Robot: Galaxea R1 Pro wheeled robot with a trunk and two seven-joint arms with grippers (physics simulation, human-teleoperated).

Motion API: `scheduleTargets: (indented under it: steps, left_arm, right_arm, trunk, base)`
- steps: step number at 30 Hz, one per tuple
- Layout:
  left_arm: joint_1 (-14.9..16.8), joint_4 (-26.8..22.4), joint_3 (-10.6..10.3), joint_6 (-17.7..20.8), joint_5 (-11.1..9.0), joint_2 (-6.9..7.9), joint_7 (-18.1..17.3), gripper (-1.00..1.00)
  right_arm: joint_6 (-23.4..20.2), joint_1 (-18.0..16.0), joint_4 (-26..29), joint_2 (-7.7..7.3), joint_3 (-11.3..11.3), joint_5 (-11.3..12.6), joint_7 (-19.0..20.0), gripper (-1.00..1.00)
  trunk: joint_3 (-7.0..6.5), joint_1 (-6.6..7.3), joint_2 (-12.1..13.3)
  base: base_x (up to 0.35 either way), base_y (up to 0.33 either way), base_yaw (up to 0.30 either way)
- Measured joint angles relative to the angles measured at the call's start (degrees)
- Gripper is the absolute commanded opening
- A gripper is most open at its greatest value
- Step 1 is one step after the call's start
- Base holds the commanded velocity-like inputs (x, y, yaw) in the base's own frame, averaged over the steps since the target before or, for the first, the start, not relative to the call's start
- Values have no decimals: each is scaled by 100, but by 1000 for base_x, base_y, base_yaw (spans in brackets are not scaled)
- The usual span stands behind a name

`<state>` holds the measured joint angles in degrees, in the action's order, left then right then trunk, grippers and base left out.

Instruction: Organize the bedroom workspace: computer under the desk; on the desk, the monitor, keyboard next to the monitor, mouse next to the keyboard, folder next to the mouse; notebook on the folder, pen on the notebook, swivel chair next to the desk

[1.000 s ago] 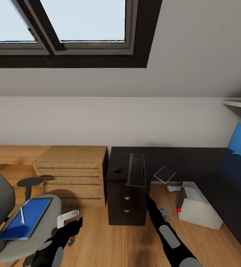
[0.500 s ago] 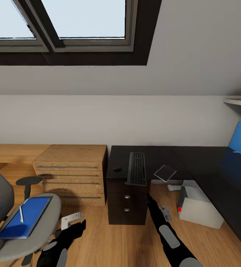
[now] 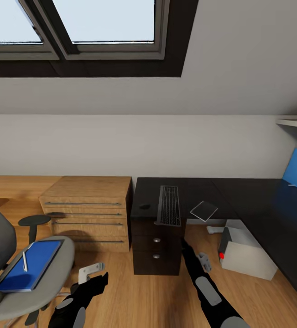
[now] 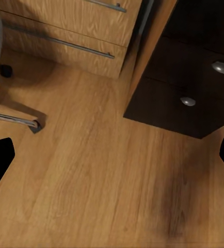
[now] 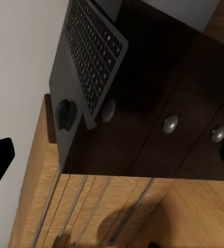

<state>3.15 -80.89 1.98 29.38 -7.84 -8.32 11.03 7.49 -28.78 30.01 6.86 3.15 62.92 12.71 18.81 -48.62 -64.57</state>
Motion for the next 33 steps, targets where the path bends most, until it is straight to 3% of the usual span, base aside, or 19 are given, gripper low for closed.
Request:
scheduleTargets:
  steps: [9, 11, 12, 16, 22, 33]
  left_arm:
    - [1, 10, 2, 0, 1, 0, -6, 100]
    - [3, 10, 2, 0, -3, 0, -7, 100]
    - [5, 10, 2, 0, -6, 0, -7, 100]
    - [3, 17, 2, 0, -8, -3, -7, 100]
    - [3, 12, -7, 0, -15, -7, -7, 100]
    - [0, 7, -57, 6, -15, -13, -17, 100]
  right_arm:
    - [-75, 0, -25, 4, -23, -146, -7, 100]
    - [-302, 0, -33, 1, -17, -138, -13, 100]
    - [-840, 0, -36, -39, 1, -110, 4, 100]
    - [-1252, -2, -28, -177, 22, -64, 34, 100]
    - [-1262, -2, 12, -285, 6, -119, 300, 100]
    - [-1185, 4, 22, -318, 0, -126, 353, 100]
  trunk:
    - [162, -198, -361]
    - [198, -242, -442]
    - [216, -264, -482]
    - [288, -352, -642]
    - [395, -483, -883]
    - [593, -725, -1324]
  base:
    - [0, 0, 0]
    - [0, 0, 0]
    - [0, 0, 0]
    - [0, 0, 0]
    - [0, 0, 0]
    - [0, 0, 0]
